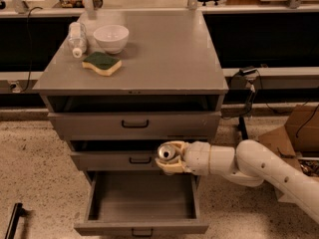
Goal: Place redbull can into bottom drawer
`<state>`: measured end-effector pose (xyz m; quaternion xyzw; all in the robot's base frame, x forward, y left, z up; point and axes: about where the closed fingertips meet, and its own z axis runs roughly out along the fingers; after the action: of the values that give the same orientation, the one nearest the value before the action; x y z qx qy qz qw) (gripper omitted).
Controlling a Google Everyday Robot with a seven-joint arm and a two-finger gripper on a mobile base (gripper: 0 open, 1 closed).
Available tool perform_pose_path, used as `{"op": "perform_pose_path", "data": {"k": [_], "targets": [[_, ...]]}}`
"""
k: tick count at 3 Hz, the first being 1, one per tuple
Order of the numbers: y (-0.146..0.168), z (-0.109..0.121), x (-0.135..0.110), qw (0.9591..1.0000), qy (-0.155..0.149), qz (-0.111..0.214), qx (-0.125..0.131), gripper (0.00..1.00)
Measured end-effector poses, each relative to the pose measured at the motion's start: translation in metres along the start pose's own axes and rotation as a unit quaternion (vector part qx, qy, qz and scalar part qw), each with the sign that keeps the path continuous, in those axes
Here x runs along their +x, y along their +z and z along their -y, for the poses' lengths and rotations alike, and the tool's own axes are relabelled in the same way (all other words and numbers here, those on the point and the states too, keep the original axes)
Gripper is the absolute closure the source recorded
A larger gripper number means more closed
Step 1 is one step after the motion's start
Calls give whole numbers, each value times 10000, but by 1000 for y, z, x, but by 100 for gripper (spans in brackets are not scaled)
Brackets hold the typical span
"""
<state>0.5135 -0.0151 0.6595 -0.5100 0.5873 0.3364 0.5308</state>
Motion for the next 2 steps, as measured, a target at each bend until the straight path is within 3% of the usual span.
{"op": "perform_pose_path", "data": {"k": [1,2], "targets": [[1,-2,6,10000,10,40,-9,100],[5,0,31,9998,177,-74,108,100]]}}
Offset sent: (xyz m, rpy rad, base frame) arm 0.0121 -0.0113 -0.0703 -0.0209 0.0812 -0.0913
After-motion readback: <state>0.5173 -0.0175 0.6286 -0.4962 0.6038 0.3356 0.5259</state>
